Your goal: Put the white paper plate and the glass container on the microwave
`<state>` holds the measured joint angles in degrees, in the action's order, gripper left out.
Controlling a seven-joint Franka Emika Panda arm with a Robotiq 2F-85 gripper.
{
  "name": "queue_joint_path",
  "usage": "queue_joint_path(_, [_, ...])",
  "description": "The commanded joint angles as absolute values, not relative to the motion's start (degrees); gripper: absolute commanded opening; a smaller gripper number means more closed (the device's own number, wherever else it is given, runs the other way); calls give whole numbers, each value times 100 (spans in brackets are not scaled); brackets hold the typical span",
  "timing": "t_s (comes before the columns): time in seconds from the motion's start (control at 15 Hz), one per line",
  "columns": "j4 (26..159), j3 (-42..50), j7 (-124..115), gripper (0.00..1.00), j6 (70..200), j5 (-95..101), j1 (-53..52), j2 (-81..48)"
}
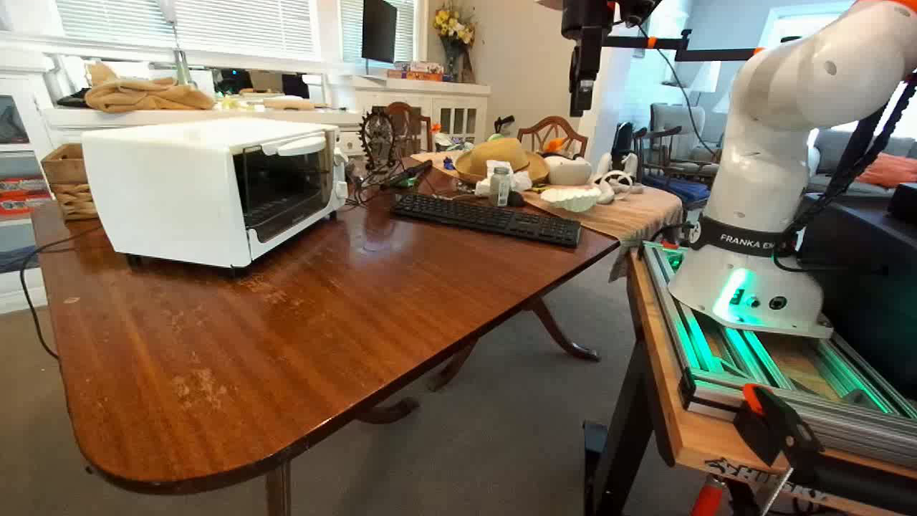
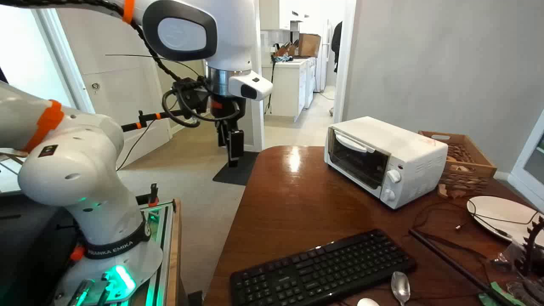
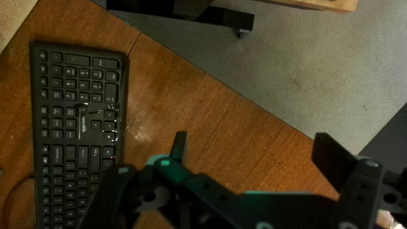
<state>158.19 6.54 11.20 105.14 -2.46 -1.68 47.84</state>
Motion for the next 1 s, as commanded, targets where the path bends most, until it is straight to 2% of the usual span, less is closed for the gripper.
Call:
queue_joint_path(0.0, [15827,619,1141,100,10503,-271,-132,4774])
queue_joint_path(0.93, [15827,712,900,100,10630,-296,67,4541])
